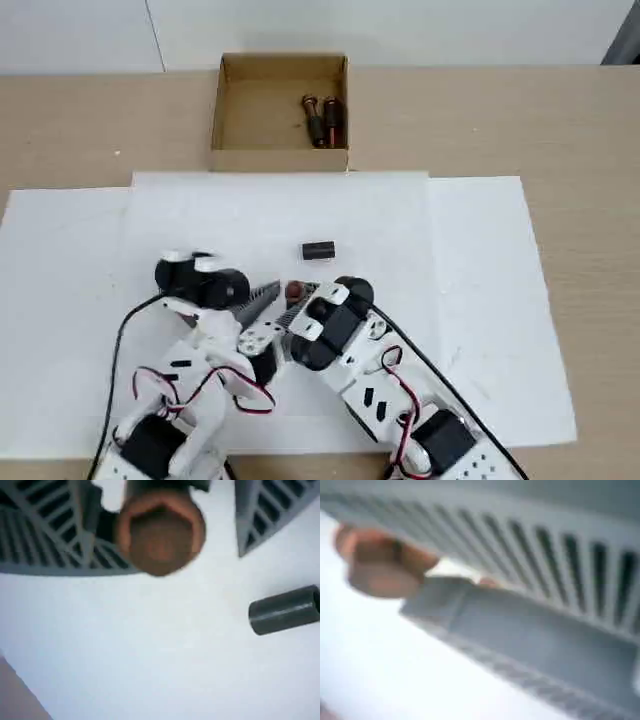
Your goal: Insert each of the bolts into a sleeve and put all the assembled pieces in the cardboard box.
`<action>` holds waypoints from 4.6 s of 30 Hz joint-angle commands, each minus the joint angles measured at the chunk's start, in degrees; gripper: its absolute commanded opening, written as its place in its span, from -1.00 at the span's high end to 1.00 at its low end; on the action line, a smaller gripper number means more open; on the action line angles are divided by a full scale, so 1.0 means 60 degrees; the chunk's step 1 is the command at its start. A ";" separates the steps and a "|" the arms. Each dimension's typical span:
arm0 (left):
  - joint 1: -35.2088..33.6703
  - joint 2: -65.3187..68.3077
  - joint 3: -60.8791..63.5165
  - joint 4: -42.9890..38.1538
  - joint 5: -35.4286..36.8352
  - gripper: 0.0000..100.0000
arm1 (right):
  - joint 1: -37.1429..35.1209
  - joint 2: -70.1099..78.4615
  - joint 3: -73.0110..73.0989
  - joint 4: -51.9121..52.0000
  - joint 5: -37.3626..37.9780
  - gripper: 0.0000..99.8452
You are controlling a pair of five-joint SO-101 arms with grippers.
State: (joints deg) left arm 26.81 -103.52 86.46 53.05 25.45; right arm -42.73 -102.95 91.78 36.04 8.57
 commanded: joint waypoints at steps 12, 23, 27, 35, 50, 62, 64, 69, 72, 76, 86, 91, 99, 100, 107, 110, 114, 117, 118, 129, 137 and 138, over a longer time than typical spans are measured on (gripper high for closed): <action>-0.0337 -0.0103 -0.1326 0.0088 -0.0469 0.72 | 0.0256 -0.0110 0.0029 -0.0227 0.0147 1.00; -0.2740 -0.0103 -0.1560 0.0044 -0.0527 0.99 | 0.2337 -0.0110 0.0381 -0.0198 0.0132 1.00; -0.4059 -0.0103 -0.0857 0.0073 -0.1275 0.99 | 0.3128 -0.0066 0.0410 -0.0183 0.0088 1.00; -0.5143 -0.0103 0.0564 0.0806 -0.3531 0.99 | 0.3597 0.0168 -0.1670 0.1238 -0.1495 1.00; -0.5612 -0.0103 0.1267 0.0864 -0.4044 0.99 | 0.3978 0.8212 -0.8059 0.0388 -0.1495 1.00; -0.5612 -0.0103 0.1267 0.0864 -0.4029 0.99 | 0.3978 1.6066 -1.4755 -0.0828 -0.1480 1.00; -0.5612 -0.0103 0.1267 0.0879 -0.4029 0.99 | 0.3978 1.7355 -1.6161 -0.0813 -0.1407 1.00; -0.5612 -0.0103 0.1253 0.0894 -0.4015 0.99 | 0.3773 2.0066 -1.9253 -0.0813 -0.0117 1.00; -0.5612 -0.0103 0.1253 0.0908 -0.4015 0.99 | 0.3553 2.1326 -2.0586 -0.0813 0.0659 1.00; -0.5612 -0.0103 0.1253 0.0908 -0.4015 0.99 | 0.3172 2.2586 -2.1685 -0.0813 0.1788 0.99; -0.5612 -0.0103 0.1253 0.0908 -0.4015 0.99 | 0.2835 2.4535 -2.3004 -0.0813 0.3414 0.99; -0.5612 -0.0103 0.1253 0.0908 -0.4015 0.99 | 0.2835 2.4916 -2.3429 -0.0755 0.3458 0.74; -0.5612 -0.0103 0.1253 0.0908 -0.4015 0.99 | 0.2879 2.4916 -2.3516 -0.0755 0.3458 0.69; -0.5612 -0.0103 0.1253 0.0908 -0.4015 0.99 | 0.2879 2.4916 -2.3648 -0.0725 0.3458 0.74; -0.5597 -0.0103 0.1253 0.0908 -0.4015 0.99 | 0.2938 2.4916 -2.5495 0.1297 0.3399 1.00; -0.5582 -0.0103 0.1253 0.0908 -0.4015 0.99 | 0.2952 2.4930 -2.6667 0.2982 0.3385 1.00; -0.5582 -0.0103 0.1253 0.0908 -0.4015 0.99 | 0.2952 2.4960 -2.8088 0.5077 0.3385 1.00; -0.5568 -0.0103 0.1253 0.0908 -0.4015 0.99 | 0.2952 2.4989 -2.9084 0.6542 0.3385 1.00; -0.5568 -0.0103 0.1253 0.0908 -0.4015 0.99 | 0.2952 2.4989 -2.9421 0.7055 0.3385 1.00; -0.5568 -0.0103 0.1253 0.0908 -0.4015 0.99 | 0.2952 2.4930 -3.1311 1.0410 0.3385 1.00; -0.5568 -0.0103 0.1253 0.0908 -0.4015 0.99 | 0.2938 2.4916 -3.1282 1.0586 0.2623 1.00; -0.5568 -0.0103 0.1253 0.0908 -0.4015 0.99 | 0.2923 2.4916 -3.1267 1.0615 0.2535 1.00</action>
State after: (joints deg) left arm -6.77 -103.52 94.37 58.33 1.54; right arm -25.58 48.26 -93.80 98.11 26.15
